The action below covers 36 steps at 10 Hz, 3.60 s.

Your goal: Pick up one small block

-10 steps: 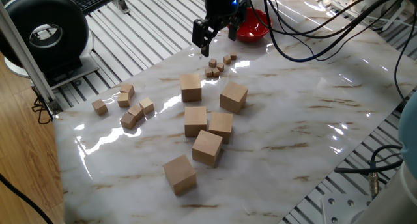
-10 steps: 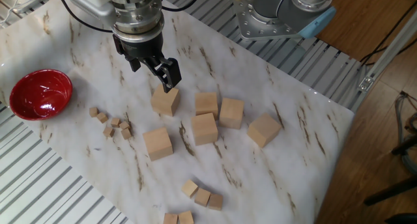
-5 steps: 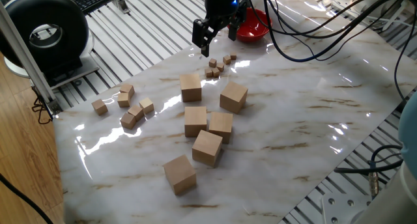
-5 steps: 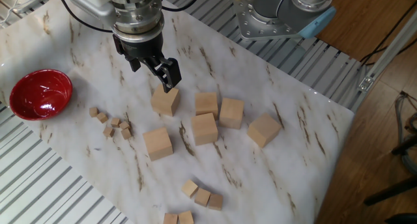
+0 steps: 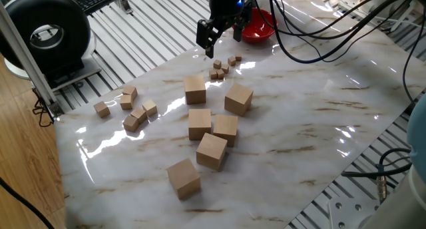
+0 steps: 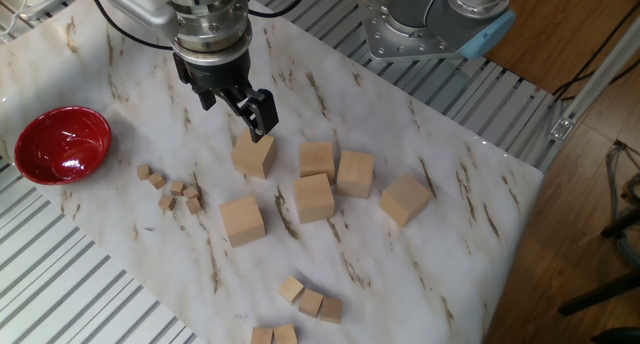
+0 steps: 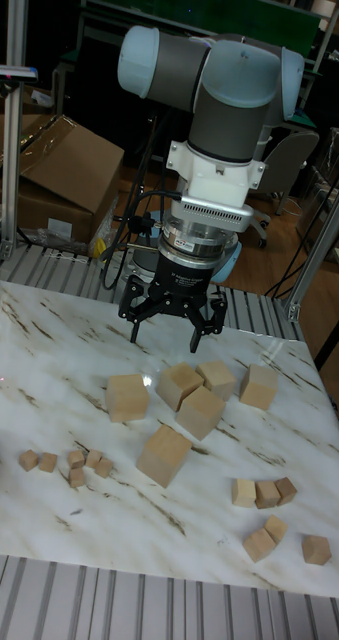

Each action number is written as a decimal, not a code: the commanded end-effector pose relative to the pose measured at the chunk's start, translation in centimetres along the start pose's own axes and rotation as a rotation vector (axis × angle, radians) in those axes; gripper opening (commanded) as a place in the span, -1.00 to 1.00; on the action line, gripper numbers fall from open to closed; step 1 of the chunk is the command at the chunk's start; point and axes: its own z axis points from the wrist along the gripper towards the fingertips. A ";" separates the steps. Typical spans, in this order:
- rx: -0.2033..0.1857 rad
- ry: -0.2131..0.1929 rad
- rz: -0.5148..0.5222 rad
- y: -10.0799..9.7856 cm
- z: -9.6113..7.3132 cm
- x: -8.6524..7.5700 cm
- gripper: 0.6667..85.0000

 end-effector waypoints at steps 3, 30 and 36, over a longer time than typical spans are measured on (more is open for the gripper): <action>-0.164 -0.072 0.318 4.2 -0.2 -2.4 -0.99; 0.087 -0.009 -0.422 -0.3 -0.1 -1.6 -0.99; 0.109 -0.101 -0.356 -0.5 -0.3 -4.0 -0.99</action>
